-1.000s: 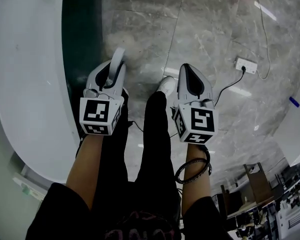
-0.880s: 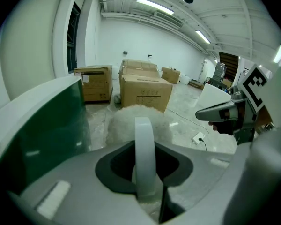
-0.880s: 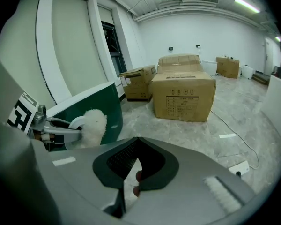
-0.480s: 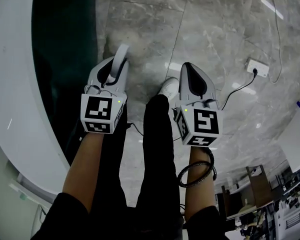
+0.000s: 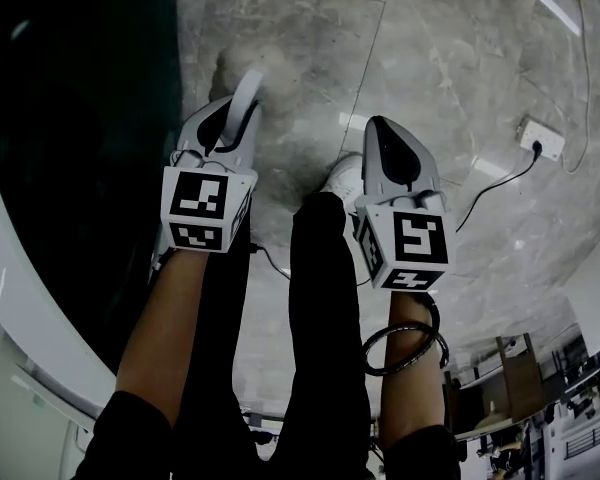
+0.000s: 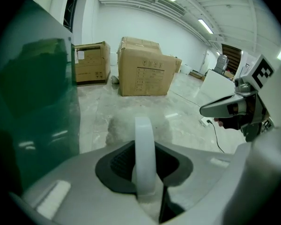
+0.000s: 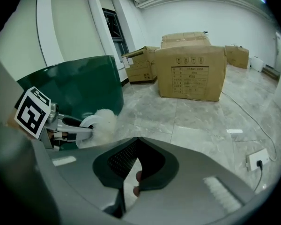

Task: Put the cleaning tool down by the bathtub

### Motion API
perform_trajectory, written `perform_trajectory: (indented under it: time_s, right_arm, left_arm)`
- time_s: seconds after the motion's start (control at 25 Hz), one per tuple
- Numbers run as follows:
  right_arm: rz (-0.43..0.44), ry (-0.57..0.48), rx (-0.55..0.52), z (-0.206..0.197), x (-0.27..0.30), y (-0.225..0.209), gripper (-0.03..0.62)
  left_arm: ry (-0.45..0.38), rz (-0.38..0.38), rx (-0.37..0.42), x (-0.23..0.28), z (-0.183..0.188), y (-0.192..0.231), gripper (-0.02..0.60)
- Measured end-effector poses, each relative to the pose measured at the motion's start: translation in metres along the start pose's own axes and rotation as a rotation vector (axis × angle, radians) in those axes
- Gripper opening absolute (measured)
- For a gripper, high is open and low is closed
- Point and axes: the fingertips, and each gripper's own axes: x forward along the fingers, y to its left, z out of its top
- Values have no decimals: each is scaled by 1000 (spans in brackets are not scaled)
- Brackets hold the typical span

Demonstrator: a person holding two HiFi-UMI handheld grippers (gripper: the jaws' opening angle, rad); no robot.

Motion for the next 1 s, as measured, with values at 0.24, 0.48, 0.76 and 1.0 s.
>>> perform_trajectory:
  time_s: [0.24, 0.48, 0.76, 1.0]
  right_arm:
    - [21, 30, -8, -30, 27, -5, 23]
    - [33, 63, -5, -62, 58, -16, 23]
    - [30, 79, 5, -93, 88, -30, 23]
    - [43, 96, 2, -114, 111, -34, 23]
  left_arm:
    - [32, -8, -30, 32, -32, 2, 87]
    - [49, -10, -51, 67, -60, 6, 87]
    - [70, -12, -65, 104, -92, 10, 87]
    - [95, -9, -65, 130, -114, 16, 87]
